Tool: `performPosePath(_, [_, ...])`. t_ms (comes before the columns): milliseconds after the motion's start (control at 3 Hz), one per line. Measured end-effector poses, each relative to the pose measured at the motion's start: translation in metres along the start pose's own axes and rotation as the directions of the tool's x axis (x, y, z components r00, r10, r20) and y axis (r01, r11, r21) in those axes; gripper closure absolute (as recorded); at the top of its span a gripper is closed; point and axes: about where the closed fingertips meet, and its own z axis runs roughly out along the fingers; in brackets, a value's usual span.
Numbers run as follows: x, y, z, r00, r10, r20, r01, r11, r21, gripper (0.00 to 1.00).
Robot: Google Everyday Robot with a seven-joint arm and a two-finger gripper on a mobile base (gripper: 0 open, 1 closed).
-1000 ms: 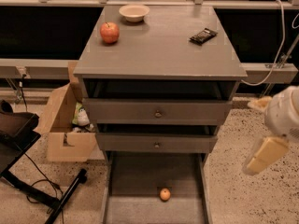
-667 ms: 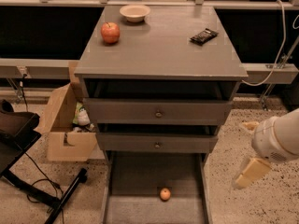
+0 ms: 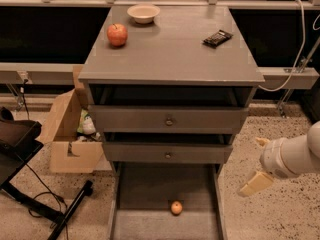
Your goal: Pick orange from bottom drawer and place on counter
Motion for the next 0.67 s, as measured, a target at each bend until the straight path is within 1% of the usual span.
performPosePath(333, [-0.002, 0.000, -0.003, 1.000, -0.004, -0.001, 0.004, 1.0000, 0.004, 0.00])
performPosePath(667, [-0.006, -0.011, 0.026, 1.000, -0.020, -0.003, 0.020, 0.9996, 0.018, 0.00])
